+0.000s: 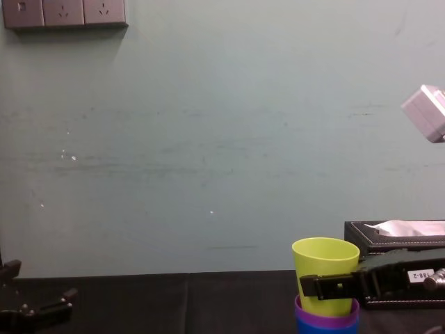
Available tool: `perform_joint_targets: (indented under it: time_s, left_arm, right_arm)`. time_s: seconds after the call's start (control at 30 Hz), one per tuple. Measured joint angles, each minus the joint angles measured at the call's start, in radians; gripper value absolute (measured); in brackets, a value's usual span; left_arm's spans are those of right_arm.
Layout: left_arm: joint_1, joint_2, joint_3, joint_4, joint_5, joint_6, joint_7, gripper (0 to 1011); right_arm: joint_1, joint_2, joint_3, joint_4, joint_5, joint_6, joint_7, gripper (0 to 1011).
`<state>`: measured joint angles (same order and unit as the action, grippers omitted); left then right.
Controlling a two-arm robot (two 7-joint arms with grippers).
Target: Stack the three plastic cups sequentially using one hand.
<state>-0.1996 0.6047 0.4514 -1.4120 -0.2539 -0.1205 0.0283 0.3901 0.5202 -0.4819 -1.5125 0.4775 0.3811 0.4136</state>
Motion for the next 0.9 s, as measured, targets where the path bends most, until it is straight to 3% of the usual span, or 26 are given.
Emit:
perform_joint_targets:
  time_s: [0.4, 0.73, 0.9]
  left_arm:
    - [0.0, 0.0, 0.0, 0.0, 0.0, 0.0, 0.0, 1000]
    - [0.0, 0.0, 0.0, 0.0, 0.0, 0.0, 0.0, 1000]
    - [0.0, 0.0, 0.0, 0.0, 0.0, 0.0, 0.0, 1000]
  right_arm:
    - [0.0, 0.001, 0.002, -0.002, 0.002, -0.001, -0.001, 735]
    - [-0.001, 0.001, 0.003, -0.003, 0.003, -0.002, -0.002, 990]
    - [-0.002, 0.001, 0.003, -0.003, 0.004, -0.002, -0.002, 1002]
